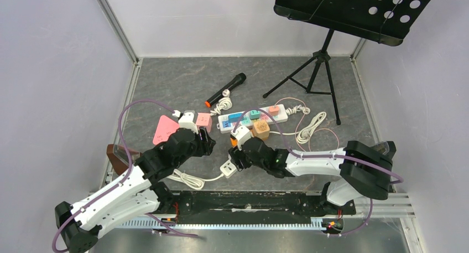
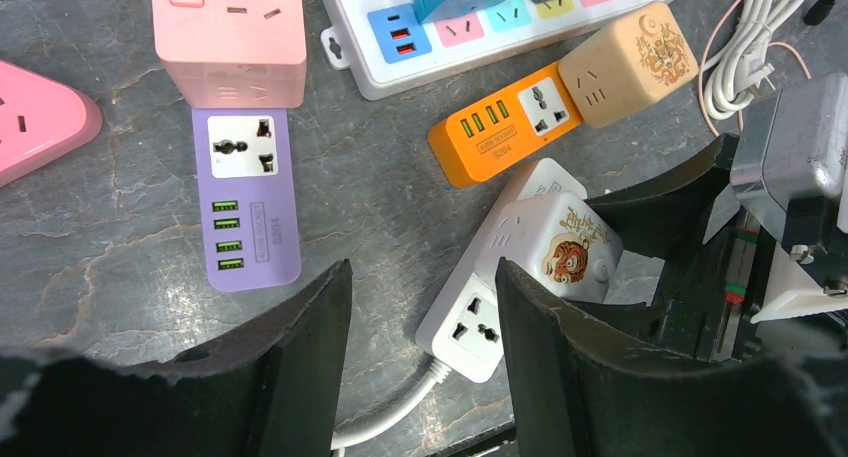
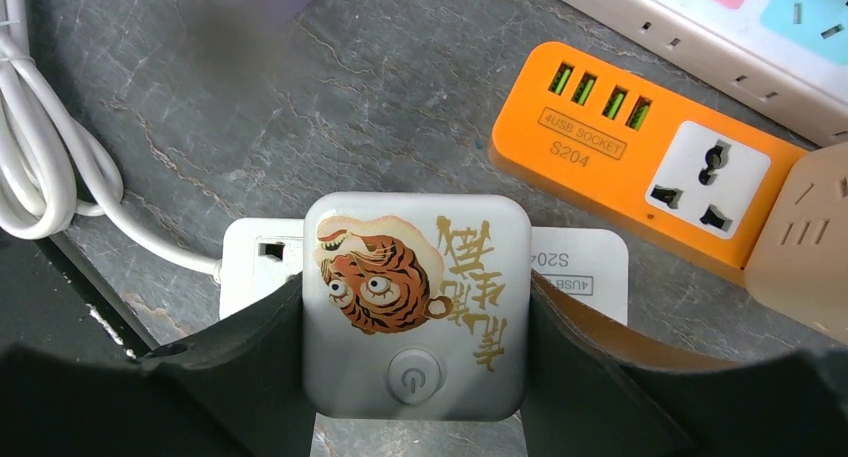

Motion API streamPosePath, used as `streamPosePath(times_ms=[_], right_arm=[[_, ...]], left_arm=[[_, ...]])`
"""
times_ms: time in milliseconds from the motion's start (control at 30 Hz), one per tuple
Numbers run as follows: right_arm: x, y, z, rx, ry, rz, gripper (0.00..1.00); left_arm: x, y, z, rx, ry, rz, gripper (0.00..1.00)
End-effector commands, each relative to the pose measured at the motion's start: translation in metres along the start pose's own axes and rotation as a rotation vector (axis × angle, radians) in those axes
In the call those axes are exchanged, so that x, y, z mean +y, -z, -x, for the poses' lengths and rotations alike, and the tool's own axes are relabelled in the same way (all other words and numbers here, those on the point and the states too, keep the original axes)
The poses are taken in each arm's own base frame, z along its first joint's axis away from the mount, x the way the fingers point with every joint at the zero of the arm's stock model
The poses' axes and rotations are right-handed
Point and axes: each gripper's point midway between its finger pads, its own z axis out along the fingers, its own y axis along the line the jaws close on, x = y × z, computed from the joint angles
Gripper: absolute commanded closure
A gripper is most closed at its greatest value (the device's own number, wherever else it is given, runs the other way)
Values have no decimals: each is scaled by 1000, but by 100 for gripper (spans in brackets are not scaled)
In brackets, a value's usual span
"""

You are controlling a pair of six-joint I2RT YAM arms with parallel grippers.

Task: Insert the plug
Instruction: Insert the plug into the socket.

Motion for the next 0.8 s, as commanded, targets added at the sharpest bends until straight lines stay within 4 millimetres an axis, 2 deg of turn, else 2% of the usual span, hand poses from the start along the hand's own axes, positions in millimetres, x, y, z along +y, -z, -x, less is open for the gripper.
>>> streamPosePath(times_ms=[0, 267, 400, 567, 767], right_arm=[[-23, 23, -125, 425, 29, -71, 100], [-43, 31, -158, 520, 121, -162, 100], [-57, 36, -176, 566, 218, -244, 100], [-61, 41, -195, 629, 249, -260, 100], [-63, 49, -199, 725, 291, -271, 100]], left_arm=[[5, -1, 4, -23, 8, 22, 39], [7, 0, 3, -29, 14, 25, 39], [10, 3, 9, -47, -4, 42, 39], [11, 9, 21, -73, -23, 64, 39], [13, 16, 41, -123, -43, 94, 39]])
